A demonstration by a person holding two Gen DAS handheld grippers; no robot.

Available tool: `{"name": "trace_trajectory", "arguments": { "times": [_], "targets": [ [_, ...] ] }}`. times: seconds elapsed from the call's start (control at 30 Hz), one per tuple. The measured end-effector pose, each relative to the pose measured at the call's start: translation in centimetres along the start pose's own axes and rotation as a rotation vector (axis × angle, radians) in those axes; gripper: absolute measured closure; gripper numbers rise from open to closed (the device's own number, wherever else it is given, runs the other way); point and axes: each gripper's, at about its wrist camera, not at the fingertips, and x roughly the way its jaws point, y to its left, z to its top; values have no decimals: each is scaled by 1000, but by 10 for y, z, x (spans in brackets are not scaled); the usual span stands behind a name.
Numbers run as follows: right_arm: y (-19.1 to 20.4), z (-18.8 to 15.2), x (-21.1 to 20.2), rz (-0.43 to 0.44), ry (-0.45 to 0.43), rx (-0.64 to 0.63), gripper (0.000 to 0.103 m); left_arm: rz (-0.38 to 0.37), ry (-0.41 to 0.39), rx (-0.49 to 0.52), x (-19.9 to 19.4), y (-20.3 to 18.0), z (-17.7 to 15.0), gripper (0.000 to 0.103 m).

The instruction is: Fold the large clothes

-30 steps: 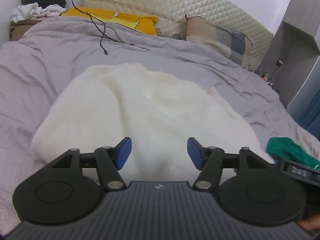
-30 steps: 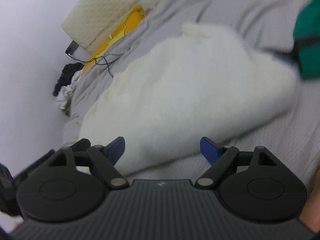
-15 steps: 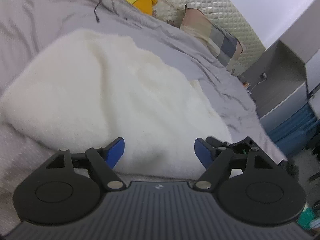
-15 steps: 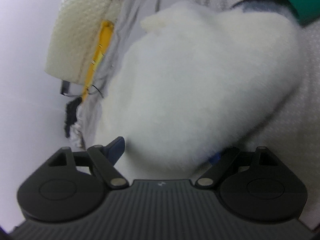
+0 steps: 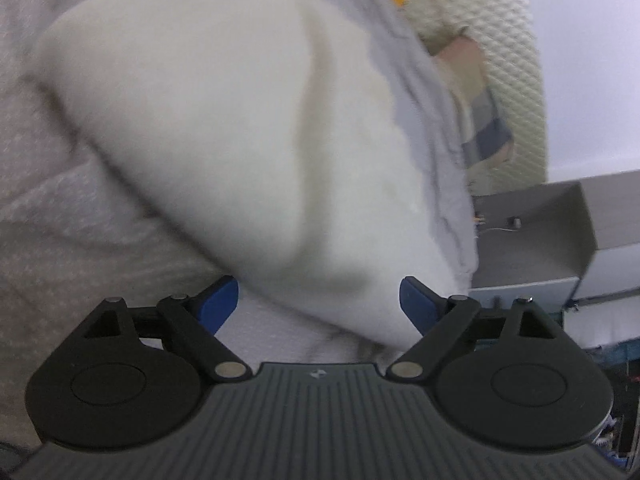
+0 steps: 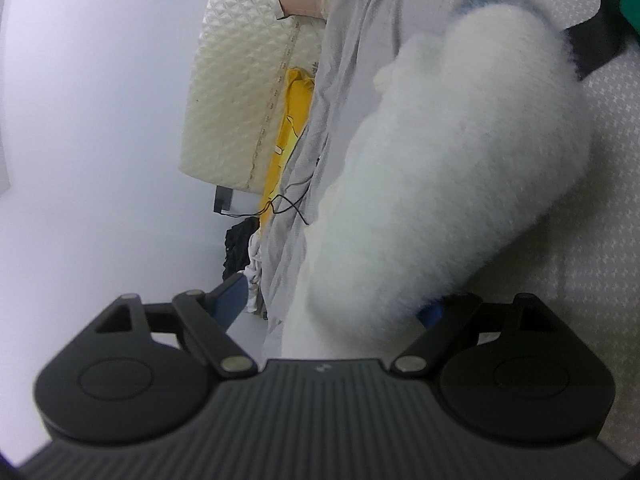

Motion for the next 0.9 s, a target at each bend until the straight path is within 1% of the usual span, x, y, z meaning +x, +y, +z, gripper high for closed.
{"name": "trace_trajectory", "arguments": {
  "times": [0.07, 0.1, 0.17, 0.27, 0.33, 0.37, 0.4, 0.43, 0.47, 0.5, 0.6, 0.7, 0.9],
  "targets": [
    [-2, 2, -2, 0, -3, 5, 15, -8, -14, -34, 4, 8, 6, 13],
    [-3, 1, -4, -1, -5, 5, 15, -7, -36, -40, 5, 12, 10, 13],
    [-4, 0, -4, -16, -10, 3, 15, 8, -102, -77, 0, 20, 17, 13],
    [-4, -3, -7, -53, -12, -19, 15, 7, -179, -147, -7, 32, 25, 14],
    [-4, -3, -6, -77, -7, -27, 15, 13, -240, -174, -14, 38, 29, 18],
    [-4, -3, -6, -88, -6, -33, 15, 11, -255, -189, -17, 41, 31, 19],
    [-4, -3, -6, -94, -6, -40, 16, 10, -262, -201, -17, 42, 32, 24],
    [-3, -4, -5, -102, -5, -51, 16, 18, -266, -204, -17, 42, 34, 33],
    [-1, -4, -4, -112, -5, -64, 16, 43, -272, -196, -16, 41, 34, 38],
    [1, -5, -3, -125, -4, -86, 16, 70, -278, -183, -17, 39, 35, 47],
    [7, -8, -1, -161, 1, -147, 16, 107, -295, -142, -21, 33, 35, 59],
    [7, -10, -1, -182, 7, -172, 16, 134, -314, -94, -30, 30, 35, 62],
    [8, -13, 1, -217, 14, -204, 16, 151, -320, -79, -30, 28, 35, 64]
  ]
}}
